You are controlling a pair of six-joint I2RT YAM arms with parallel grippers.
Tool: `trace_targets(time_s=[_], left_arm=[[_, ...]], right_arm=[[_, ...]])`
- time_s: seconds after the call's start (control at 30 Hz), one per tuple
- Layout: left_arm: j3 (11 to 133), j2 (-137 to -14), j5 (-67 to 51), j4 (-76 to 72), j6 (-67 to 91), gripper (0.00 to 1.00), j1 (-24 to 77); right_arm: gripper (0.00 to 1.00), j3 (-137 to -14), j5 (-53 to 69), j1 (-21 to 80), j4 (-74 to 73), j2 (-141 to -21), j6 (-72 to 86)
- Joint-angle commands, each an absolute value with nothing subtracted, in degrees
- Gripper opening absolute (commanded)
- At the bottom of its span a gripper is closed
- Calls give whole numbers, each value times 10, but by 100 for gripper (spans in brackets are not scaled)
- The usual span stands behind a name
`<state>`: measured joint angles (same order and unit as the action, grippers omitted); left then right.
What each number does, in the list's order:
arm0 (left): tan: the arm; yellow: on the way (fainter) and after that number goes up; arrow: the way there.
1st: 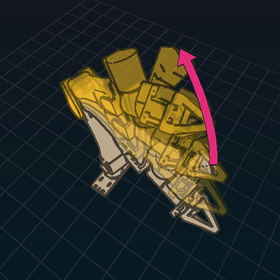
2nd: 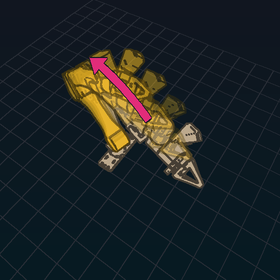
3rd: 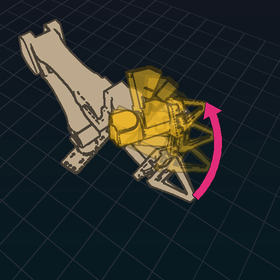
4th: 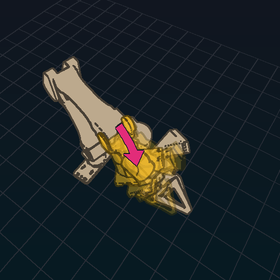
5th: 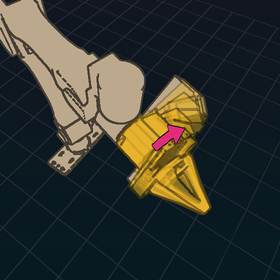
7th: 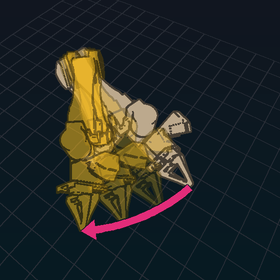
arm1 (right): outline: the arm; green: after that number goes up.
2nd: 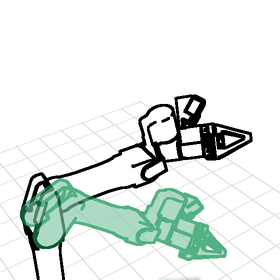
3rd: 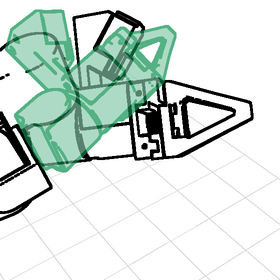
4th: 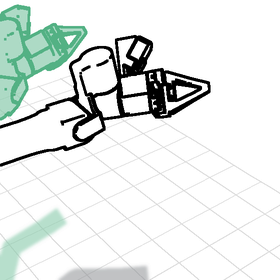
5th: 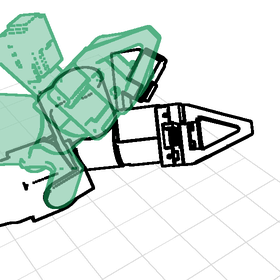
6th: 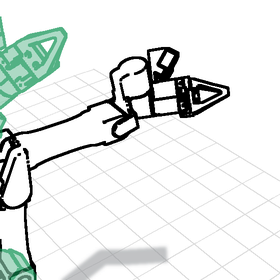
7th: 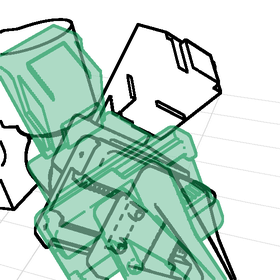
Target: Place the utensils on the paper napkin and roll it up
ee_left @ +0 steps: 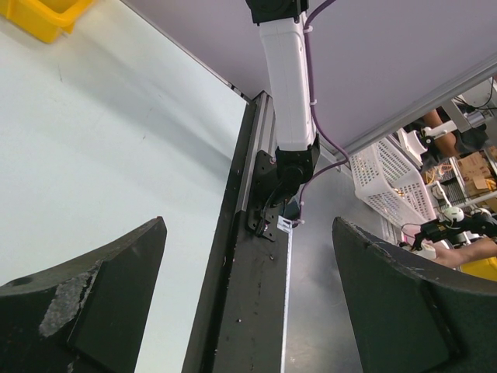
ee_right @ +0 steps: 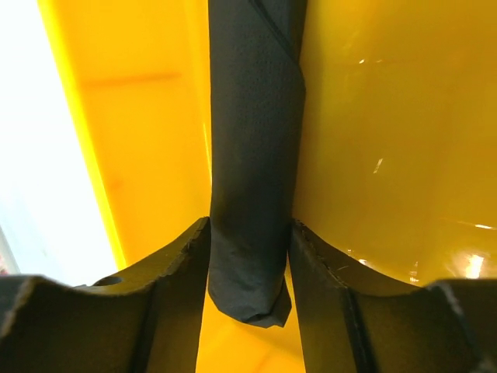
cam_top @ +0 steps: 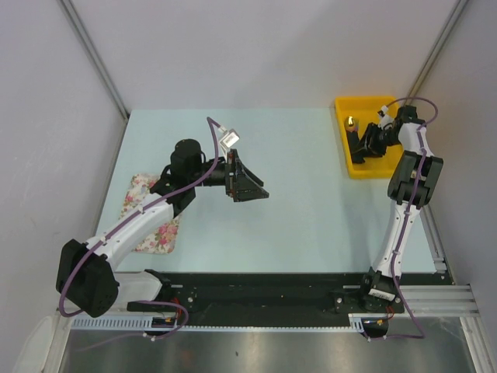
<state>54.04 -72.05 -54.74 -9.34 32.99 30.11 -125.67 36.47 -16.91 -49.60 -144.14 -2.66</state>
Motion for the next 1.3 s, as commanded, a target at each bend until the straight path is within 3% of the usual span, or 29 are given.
trace_targets(time_s=[0.0,0.23,0.37,0.53,0.67,0.97,1.27], left_arm=[[548,-722,-562,-120,334,93,300],[549,-723,-552,-110,325,93,297],[551,-725,-539,-88,317,99,287],[582,-735,-518,-38,287,100,267],[662,-766,-509,112,230,100,248],[815,-790,-452,299,147,100,128],[853,-746,-312,463,32,100,49]], right_arm=[[51,-1236,276,-168,-485,-1441,-54],[61,-1230,258,-171,-473,-1428,-58],[77,-1233,260,-171,-467,-1409,-64],[100,-1236,265,-171,-451,-1369,-76],[100,-1240,280,-173,-451,-1327,-87],[100,-1252,324,-157,-494,-1176,-121],[100,-999,335,-100,-498,-922,-84]])
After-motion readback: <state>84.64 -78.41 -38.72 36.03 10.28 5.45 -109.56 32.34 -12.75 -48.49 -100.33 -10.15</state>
